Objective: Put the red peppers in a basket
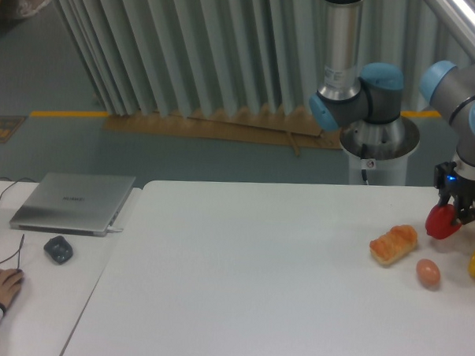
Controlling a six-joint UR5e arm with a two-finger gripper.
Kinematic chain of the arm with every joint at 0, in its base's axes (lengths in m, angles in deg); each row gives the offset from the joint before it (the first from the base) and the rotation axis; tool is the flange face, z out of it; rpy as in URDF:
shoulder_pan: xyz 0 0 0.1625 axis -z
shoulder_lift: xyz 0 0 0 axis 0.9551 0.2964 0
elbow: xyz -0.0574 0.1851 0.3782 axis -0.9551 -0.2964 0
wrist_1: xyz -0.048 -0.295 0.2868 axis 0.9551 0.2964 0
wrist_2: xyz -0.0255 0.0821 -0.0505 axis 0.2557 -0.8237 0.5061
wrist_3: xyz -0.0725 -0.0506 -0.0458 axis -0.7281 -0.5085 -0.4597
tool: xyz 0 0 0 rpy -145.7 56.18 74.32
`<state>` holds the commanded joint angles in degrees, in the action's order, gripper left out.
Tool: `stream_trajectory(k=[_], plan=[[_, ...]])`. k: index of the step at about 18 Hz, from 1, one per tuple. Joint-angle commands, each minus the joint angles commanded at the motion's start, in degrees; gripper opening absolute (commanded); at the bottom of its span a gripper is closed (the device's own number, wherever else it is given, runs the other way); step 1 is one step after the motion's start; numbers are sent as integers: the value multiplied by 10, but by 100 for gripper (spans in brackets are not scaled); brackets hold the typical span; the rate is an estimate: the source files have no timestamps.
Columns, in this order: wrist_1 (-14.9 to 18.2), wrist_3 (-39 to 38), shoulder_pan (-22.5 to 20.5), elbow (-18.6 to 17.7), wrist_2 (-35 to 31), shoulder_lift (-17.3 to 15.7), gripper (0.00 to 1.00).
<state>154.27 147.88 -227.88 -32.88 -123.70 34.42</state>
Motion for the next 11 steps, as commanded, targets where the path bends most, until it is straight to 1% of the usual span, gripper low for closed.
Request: stream_trajectory(k=[1,4,5,8,11], plan=[[0,0,-2,4,-2,0,15],[42,11,-16,37,-6,-5,15],[54,15,-22,42,-11,-9,15],[55,37,-34,47,-12,-11,15],[59,68,-52,61,-12,-7,15]])
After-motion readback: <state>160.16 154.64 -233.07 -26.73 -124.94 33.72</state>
